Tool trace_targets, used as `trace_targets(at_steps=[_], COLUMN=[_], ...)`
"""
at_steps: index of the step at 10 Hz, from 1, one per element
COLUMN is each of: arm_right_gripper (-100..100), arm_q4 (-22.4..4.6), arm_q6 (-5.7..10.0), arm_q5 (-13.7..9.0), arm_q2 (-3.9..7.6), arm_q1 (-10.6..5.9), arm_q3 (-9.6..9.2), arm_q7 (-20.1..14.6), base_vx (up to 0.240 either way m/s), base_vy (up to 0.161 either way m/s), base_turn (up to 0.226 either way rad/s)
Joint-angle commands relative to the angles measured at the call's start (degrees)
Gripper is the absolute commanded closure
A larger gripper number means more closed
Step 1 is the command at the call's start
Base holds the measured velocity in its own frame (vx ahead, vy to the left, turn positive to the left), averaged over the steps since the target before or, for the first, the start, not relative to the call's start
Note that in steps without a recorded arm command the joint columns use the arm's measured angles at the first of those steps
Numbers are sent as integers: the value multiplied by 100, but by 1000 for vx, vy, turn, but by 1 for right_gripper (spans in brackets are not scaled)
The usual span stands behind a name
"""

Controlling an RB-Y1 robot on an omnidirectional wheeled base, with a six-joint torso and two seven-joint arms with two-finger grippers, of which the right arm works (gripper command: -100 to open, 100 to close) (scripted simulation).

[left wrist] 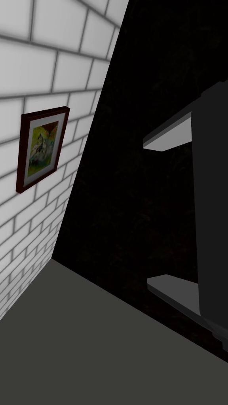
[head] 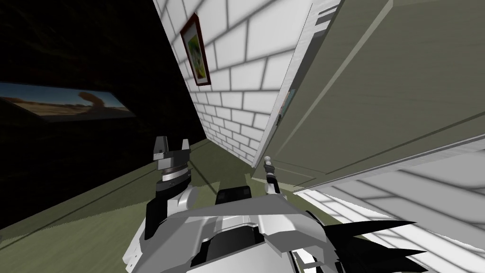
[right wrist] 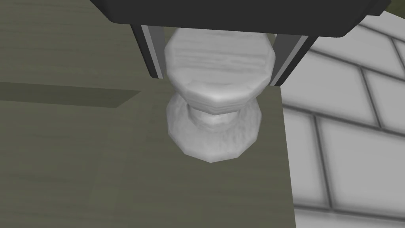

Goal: Pull the door open

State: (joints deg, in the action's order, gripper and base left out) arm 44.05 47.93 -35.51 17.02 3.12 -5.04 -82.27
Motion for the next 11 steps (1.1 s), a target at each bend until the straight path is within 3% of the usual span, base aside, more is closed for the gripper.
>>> trace_targets(at_steps=[1,4,5,11], arm_right_gripper=[100,100,100,100], arm_q4=[57,113,107,274], arm_q6=[30,57,38,263], arm_q5=[60,152,131,388], arm_q2=[102,273,246,610], arm_q1=[44,125,129,398], arm_q3=[-134,-349,-308,-805], arm_q7=[-174,-443,-393,-919], base_vx=[-210,-211,-108,-250], base_vy=[-14,-43,0,-23], base_turn=[142,147,29,111])
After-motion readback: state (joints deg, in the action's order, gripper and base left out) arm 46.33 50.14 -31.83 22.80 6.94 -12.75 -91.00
